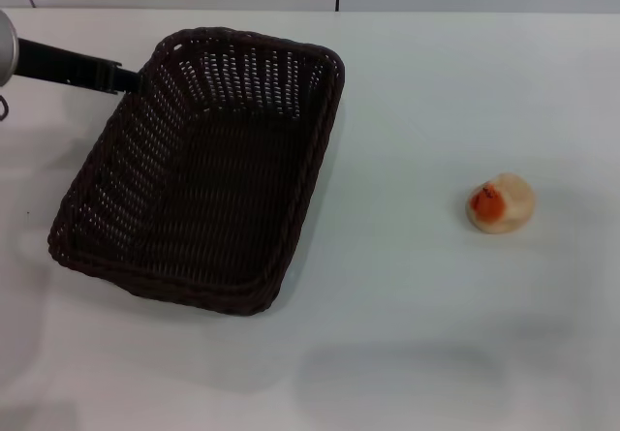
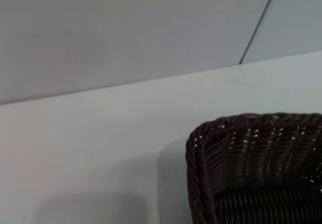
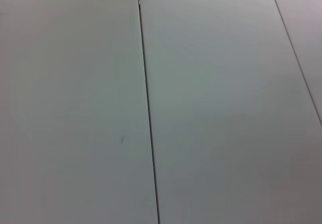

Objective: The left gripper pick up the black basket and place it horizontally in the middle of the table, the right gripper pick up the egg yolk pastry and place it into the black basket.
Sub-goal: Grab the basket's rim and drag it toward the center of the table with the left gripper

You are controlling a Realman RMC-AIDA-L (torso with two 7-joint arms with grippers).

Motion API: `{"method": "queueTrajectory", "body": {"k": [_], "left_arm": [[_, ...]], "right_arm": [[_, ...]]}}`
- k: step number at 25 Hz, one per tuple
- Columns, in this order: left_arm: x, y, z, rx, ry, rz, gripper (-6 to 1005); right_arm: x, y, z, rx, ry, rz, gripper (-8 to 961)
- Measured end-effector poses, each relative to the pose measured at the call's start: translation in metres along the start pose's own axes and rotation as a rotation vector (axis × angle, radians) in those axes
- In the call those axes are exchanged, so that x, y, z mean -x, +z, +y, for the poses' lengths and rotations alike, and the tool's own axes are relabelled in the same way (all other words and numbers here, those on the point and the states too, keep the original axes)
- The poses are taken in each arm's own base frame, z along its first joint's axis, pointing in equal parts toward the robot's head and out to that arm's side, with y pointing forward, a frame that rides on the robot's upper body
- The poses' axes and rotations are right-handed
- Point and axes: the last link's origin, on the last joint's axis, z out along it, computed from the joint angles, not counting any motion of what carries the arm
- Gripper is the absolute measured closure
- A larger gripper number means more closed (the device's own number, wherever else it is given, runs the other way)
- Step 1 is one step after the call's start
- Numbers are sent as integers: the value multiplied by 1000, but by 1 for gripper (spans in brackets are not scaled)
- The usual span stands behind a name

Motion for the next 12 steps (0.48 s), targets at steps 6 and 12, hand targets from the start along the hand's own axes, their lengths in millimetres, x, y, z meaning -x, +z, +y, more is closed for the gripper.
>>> {"method": "queueTrajectory", "body": {"k": [6,12], "left_arm": [[7,9,-1,-3,0,-17,532],[14,18,-1,-13,12,-19,540]], "right_arm": [[0,0,0,2,1,1,475],[0,-1,1,4,1,-1,475]]}}
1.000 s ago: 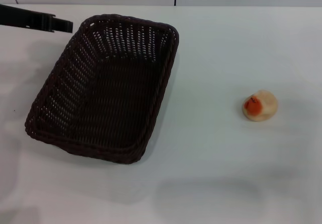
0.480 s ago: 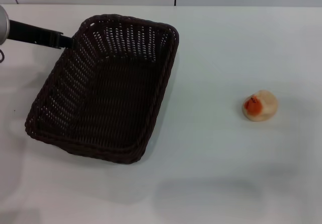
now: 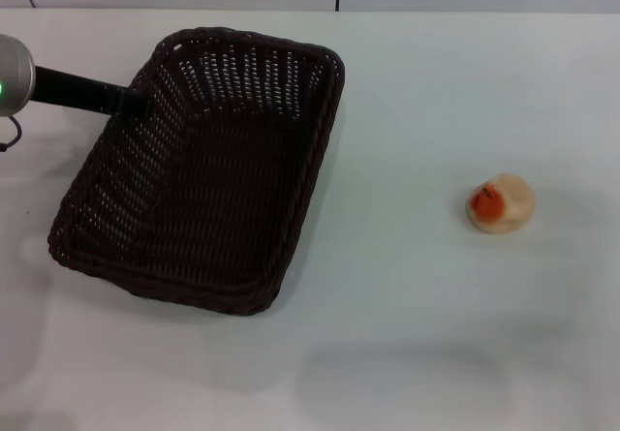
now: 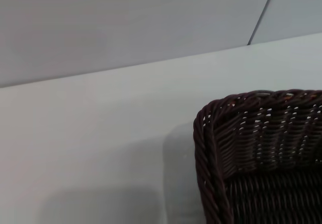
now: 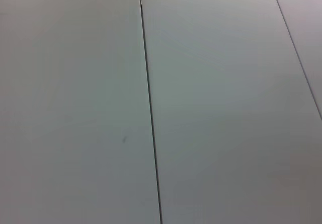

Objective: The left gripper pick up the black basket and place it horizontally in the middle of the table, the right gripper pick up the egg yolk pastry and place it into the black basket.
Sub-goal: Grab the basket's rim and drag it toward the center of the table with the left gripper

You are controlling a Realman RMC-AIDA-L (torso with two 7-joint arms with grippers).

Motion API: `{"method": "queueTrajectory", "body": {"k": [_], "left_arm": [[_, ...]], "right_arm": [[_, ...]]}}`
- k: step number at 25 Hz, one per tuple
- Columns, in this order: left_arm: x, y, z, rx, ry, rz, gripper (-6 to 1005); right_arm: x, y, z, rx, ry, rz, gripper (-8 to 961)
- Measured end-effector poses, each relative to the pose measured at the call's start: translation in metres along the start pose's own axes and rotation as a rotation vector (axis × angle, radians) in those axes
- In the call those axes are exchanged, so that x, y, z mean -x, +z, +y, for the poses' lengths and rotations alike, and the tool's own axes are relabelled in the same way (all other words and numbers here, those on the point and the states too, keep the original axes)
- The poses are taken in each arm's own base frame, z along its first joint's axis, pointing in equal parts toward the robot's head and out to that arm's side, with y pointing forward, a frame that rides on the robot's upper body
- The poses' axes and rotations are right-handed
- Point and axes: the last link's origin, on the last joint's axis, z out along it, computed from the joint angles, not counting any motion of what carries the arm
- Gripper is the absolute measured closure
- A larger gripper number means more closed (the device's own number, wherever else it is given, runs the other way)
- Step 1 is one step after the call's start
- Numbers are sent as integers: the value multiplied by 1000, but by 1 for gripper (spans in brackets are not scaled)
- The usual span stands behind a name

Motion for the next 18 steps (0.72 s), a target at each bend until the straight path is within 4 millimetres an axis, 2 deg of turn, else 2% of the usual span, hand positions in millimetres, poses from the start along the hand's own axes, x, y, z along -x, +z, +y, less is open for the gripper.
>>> {"method": "queueTrajectory", "body": {"k": [18], "left_arm": [[14,15,-5,0,1,-41,563]], "right_arm": [[1,-3,1,5,5,1,476]]}}
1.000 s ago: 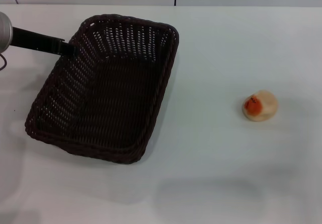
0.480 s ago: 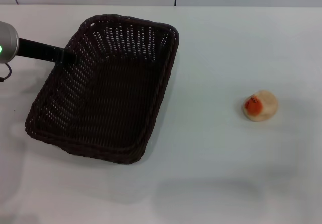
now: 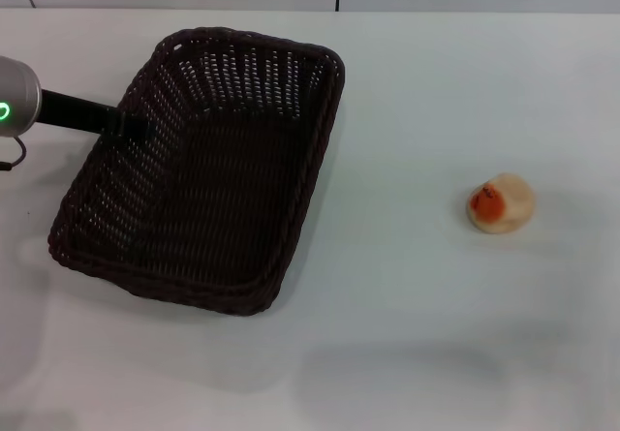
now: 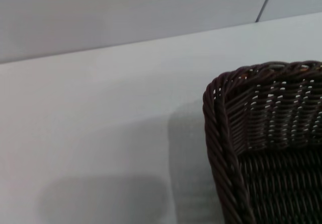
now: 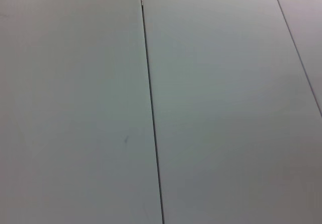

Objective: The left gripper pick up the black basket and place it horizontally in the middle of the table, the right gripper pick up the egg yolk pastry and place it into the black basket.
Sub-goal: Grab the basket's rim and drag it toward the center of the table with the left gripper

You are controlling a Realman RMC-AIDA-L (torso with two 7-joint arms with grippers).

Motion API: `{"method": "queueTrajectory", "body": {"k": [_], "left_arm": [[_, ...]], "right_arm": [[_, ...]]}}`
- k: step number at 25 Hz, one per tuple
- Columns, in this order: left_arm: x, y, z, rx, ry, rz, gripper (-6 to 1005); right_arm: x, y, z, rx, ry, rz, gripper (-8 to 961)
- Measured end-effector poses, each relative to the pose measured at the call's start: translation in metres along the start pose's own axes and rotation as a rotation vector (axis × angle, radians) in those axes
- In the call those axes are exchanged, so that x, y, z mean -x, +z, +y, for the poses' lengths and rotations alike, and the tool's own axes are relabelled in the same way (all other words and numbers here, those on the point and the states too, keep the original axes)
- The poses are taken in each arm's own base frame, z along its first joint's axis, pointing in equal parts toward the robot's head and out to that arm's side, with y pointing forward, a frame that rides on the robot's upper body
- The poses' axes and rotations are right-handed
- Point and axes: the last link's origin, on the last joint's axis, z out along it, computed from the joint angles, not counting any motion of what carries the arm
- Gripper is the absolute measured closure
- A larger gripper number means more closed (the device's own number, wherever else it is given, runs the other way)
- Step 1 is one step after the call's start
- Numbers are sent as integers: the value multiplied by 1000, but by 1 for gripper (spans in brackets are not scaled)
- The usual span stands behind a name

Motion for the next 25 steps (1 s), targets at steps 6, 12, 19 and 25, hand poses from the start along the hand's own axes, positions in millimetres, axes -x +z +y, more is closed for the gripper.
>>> {"method": "queueTrajectory", "body": {"k": [6,12,19,25], "left_arm": [[1,3,2,4,19,-10,571],[0,5,9,3,69,-7,579],[-2,5,10,3,83,-5,758],[-19,-9,7,29,154,46,769]], "right_arm": [[0,0,0,0,1,-1,476],[0,0,0,-1,1,-1,476],[0,0,1,0,2,-1,476],[0,-1,0,-1,-1,2,477]]}}
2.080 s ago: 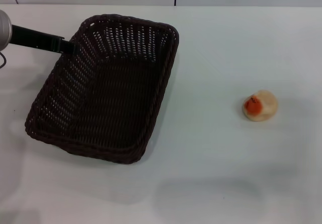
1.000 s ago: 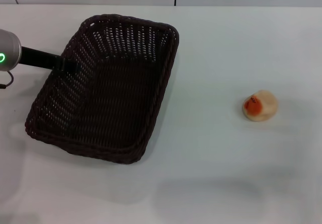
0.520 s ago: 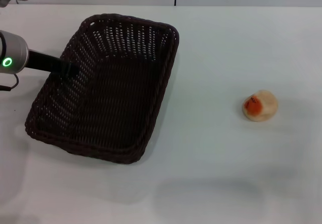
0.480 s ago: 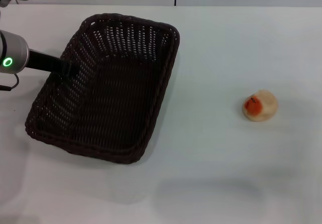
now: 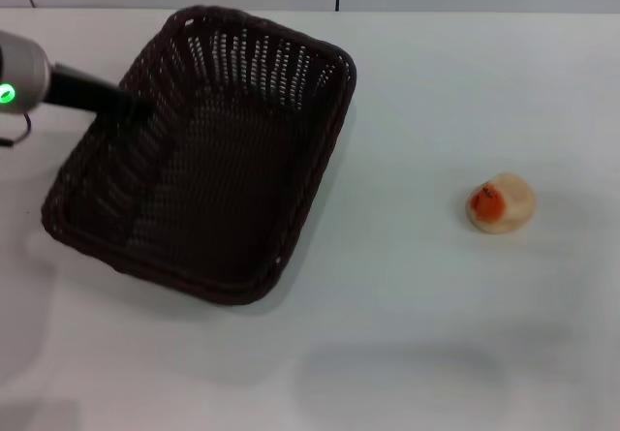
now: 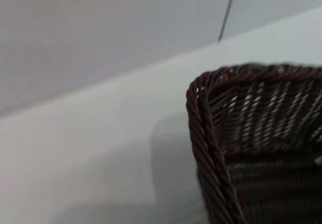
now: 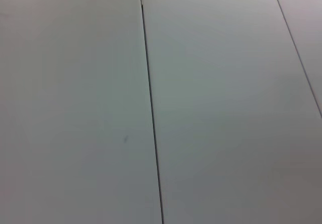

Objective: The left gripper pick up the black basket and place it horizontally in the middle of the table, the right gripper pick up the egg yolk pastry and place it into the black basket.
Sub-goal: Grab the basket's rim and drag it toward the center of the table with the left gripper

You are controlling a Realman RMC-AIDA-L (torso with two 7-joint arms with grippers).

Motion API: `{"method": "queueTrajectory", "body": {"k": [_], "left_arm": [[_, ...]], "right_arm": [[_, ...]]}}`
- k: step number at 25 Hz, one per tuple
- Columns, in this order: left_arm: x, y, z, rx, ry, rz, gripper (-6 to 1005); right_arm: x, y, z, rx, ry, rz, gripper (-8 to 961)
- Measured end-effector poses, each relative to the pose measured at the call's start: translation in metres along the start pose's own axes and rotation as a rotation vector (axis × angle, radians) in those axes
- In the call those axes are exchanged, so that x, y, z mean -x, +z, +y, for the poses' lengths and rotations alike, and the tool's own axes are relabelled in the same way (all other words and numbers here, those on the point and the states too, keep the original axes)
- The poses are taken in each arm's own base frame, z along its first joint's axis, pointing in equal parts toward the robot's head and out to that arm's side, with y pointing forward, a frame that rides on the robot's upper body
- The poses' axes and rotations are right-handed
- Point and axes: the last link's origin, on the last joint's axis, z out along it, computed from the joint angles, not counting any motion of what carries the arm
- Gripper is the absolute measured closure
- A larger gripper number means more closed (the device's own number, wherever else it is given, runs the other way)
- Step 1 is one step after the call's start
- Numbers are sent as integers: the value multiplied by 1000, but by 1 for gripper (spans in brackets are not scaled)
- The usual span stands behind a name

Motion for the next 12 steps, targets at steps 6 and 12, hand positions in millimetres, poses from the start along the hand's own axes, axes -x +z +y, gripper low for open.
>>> {"method": "queueTrajectory", "body": {"k": [6,12], "left_arm": [[-28,-25,-11,89,82,90,780],[-60,-46,-7,179,224,165,794]], "right_arm": [[0,0,0,-1,0,1,477],[0,-1,-2,-4,-4,2,477]]}}
